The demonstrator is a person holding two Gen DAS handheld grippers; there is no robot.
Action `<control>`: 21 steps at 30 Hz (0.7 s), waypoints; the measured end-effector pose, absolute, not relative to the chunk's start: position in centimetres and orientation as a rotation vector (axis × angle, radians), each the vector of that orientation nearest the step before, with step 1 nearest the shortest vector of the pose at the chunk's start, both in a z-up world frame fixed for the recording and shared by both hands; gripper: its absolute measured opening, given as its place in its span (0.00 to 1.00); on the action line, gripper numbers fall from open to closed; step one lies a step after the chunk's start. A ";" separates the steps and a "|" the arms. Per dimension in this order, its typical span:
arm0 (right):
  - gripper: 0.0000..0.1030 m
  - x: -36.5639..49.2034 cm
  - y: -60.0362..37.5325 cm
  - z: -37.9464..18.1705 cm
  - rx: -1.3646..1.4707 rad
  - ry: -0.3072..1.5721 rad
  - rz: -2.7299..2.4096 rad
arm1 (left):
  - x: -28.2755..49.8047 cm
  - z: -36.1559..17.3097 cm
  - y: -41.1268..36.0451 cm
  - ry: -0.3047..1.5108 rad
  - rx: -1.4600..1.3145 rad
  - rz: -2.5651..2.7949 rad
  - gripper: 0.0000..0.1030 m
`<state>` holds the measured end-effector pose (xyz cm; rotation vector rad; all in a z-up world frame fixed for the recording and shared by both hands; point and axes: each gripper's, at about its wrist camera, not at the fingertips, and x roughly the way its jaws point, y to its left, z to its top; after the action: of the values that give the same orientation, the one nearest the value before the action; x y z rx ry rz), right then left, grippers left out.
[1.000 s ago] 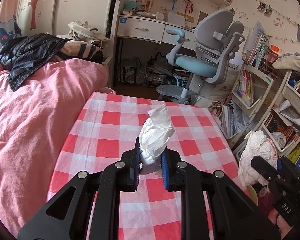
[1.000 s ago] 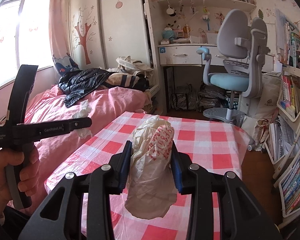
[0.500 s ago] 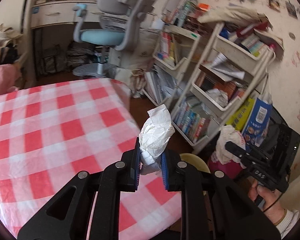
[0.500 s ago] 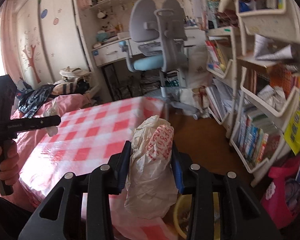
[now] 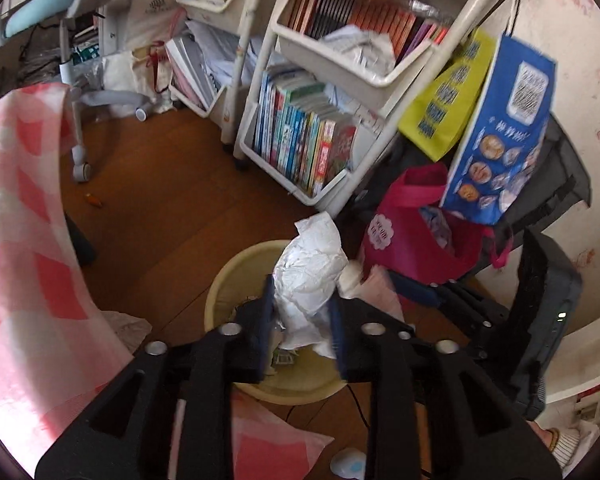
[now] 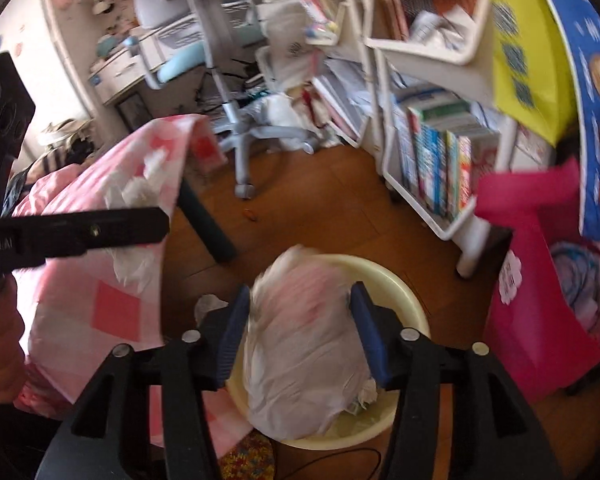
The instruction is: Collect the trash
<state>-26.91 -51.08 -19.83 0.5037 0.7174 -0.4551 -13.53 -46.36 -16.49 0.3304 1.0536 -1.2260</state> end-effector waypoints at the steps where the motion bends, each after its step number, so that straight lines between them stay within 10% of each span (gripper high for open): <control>1: 0.51 -27.1 -51.2 -19.9 0.517 0.716 -0.465 | -13.7 -16.6 -46.5 1.049 0.332 -1.216 0.36; 12: 0.68 -24.8 -46.2 -13.4 0.362 0.591 -0.406 | -12.3 -8.7 -36.9 0.768 0.346 -0.920 0.86; 21: 0.85 -18.6 -35.4 -4.6 0.143 0.476 -0.230 | -9.0 -1.5 -22.3 0.599 0.301 -0.652 0.93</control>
<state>-18.58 -35.42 -4.64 0.1434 0.4757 -0.2299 -8.99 -22.32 -1.54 0.3006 0.5993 -0.6522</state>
